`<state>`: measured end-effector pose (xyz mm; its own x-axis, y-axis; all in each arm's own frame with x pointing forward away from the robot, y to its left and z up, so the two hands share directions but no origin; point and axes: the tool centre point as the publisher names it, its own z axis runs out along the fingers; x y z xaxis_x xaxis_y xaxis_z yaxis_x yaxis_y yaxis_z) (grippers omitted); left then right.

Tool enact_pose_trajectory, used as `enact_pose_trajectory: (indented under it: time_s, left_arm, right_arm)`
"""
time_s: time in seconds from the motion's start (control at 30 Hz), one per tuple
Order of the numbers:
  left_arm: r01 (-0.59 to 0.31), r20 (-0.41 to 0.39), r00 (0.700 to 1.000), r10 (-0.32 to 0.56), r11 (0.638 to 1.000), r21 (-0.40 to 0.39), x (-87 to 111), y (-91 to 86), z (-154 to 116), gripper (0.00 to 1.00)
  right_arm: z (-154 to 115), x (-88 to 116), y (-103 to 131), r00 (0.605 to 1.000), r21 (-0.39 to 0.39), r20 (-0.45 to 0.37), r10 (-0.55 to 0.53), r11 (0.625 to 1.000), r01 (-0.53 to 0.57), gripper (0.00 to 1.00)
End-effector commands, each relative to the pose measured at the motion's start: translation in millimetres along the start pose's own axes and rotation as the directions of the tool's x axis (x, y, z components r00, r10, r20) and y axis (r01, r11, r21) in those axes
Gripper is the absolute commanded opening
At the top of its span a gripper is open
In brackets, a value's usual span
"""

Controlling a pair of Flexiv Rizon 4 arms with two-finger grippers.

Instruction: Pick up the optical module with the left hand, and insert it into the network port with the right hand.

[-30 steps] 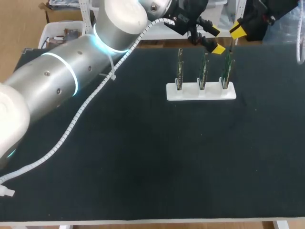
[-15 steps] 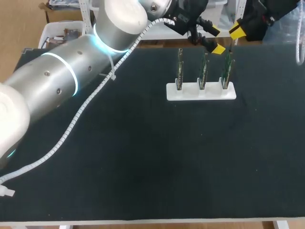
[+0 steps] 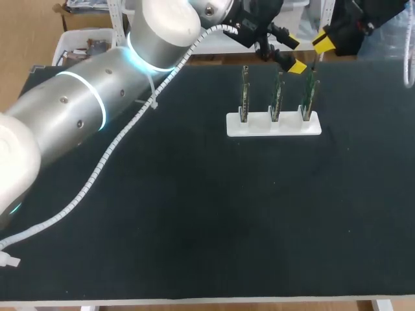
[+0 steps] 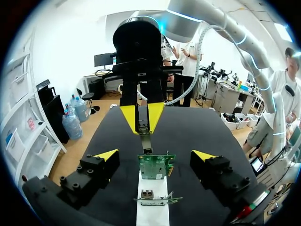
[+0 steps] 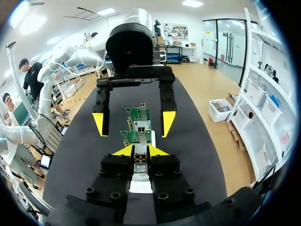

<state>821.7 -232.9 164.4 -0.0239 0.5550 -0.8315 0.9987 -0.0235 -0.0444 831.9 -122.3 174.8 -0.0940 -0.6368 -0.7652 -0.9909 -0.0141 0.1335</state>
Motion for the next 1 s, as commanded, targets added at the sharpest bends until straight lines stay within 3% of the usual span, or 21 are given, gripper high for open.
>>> enact_pose_trajectory:
  time_s: [0.03,1.0]
  left_arm:
    - [0.0,-0.006,1.0,0.002,0.93,0.367,-2.4,9.8,2.5,1.0]
    - [0.0,-0.006,1.0,0.002,0.93,0.367,-2.4,9.8,2.5,1.0]
  right_arm:
    - [-2.3,0.6,-7.5,1.0,-0.088,-0.001,0.005,0.996,-0.005,0.0]
    - [3.8,4.1,0.8,1.0,-0.106,-0.009,0.011,0.994,-0.012,0.0]
